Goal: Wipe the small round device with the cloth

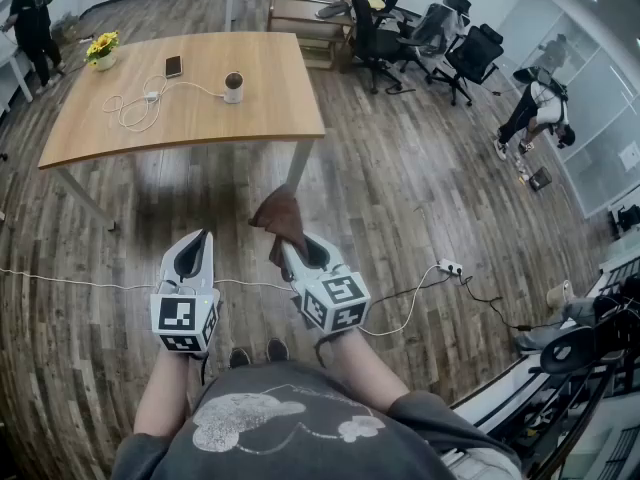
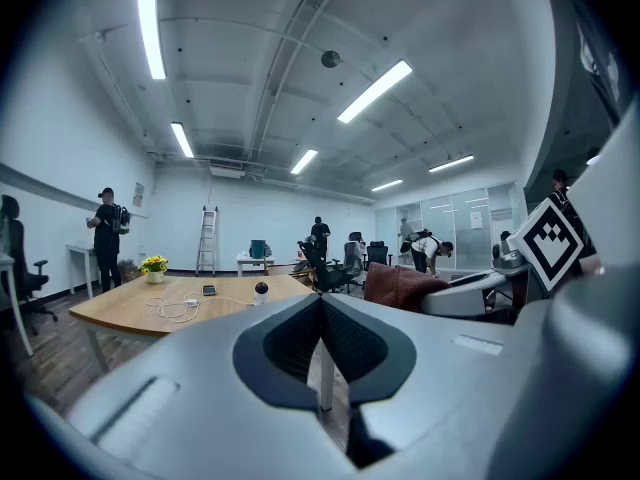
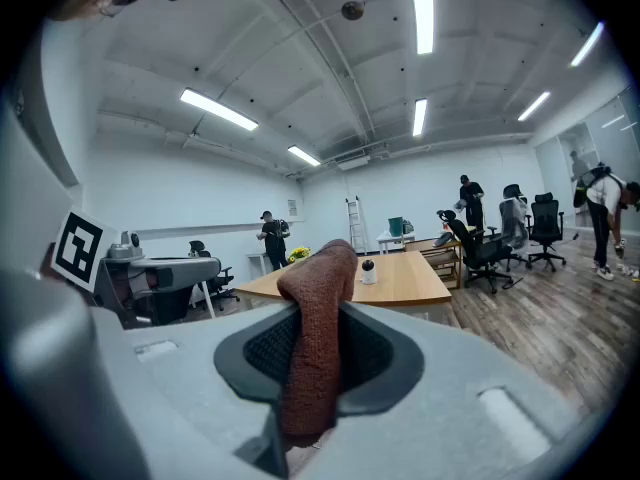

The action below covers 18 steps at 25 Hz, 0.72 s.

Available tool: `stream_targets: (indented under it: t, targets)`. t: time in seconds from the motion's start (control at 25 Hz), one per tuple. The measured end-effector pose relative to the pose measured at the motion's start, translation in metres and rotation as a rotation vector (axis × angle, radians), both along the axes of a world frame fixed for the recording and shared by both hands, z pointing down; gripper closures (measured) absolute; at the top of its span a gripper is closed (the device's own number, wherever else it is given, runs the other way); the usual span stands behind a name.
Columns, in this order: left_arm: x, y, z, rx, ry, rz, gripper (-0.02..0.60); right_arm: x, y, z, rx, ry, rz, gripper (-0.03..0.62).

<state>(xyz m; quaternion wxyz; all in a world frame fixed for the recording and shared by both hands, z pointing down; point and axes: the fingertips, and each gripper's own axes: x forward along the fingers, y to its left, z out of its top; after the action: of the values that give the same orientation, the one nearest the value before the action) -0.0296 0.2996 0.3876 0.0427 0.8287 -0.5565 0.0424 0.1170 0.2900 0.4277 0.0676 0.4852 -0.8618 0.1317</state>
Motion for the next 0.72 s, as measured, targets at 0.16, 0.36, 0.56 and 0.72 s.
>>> stream_targets:
  t: [0.16, 0.36, 0.56, 0.72]
  targets:
    - [0.009, 0.005, 0.003, -0.002, -0.006, 0.007, 0.563, 0.005, 0.006, 0.006, -0.013, -0.001, -0.005, 0.517]
    - [0.018, 0.006, 0.008, -0.024, 0.0, 0.009, 0.563, 0.013, 0.005, 0.008, -0.016, -0.012, -0.007, 0.517]
    - [0.037, 0.008, 0.02, -0.058, -0.001, 0.021, 0.563, 0.023, 0.013, 0.004, 0.024, -0.058, -0.048, 0.517]
    - [0.055, 0.008, 0.026, -0.078, 0.017, 0.018, 0.563, 0.036, 0.021, 0.006, 0.05, -0.043, -0.106, 0.517]
